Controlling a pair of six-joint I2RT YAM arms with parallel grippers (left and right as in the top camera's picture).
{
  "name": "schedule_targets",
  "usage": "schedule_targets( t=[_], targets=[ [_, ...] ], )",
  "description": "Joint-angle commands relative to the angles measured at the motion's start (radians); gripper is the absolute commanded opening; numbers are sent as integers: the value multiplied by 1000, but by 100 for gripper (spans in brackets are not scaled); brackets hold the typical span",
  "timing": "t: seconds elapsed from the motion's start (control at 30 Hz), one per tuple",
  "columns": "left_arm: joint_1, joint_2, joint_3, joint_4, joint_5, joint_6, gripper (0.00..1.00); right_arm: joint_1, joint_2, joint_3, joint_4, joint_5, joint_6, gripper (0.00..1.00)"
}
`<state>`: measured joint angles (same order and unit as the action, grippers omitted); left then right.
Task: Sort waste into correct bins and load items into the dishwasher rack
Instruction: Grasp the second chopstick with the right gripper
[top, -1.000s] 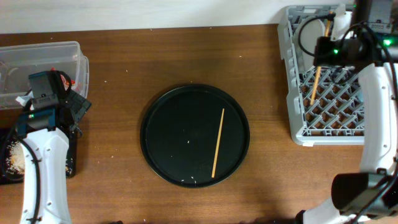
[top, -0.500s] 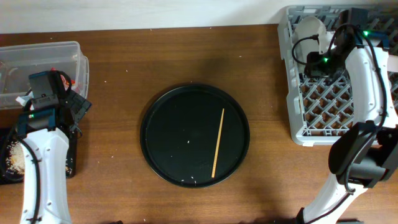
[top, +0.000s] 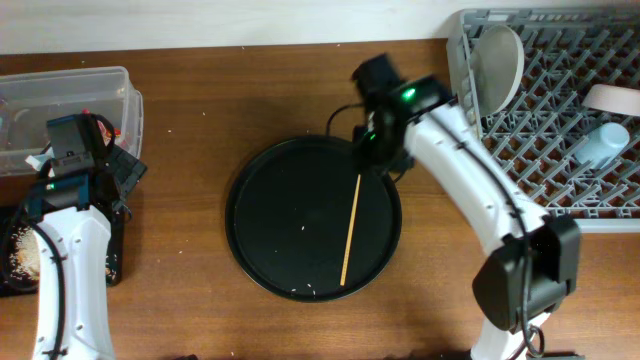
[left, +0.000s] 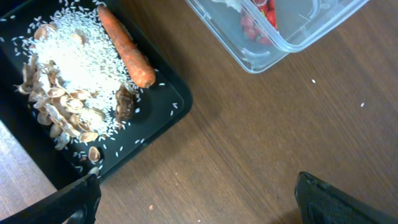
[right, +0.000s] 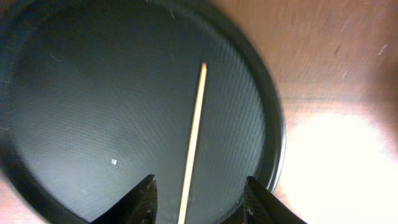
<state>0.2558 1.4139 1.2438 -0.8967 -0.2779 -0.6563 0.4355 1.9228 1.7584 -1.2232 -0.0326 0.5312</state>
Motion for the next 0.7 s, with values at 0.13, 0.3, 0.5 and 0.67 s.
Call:
schedule_targets(
  t=[0.13,0.3,0.5,0.67],
  targets=[
    [3,-5,10,-3,-6,-12,99,123,1,-330,284,-9,219,43],
    [3,-4,10,-3,-6,-12,99,150,3,-475,414,-8,297,38],
    [3,-5,10,-3,-6,-12,99,162,14,-536,483,-8,298,30],
    [3,-5,10,-3,-6,-12,99,162,14,-536,483,-2,298,4]
  ],
)
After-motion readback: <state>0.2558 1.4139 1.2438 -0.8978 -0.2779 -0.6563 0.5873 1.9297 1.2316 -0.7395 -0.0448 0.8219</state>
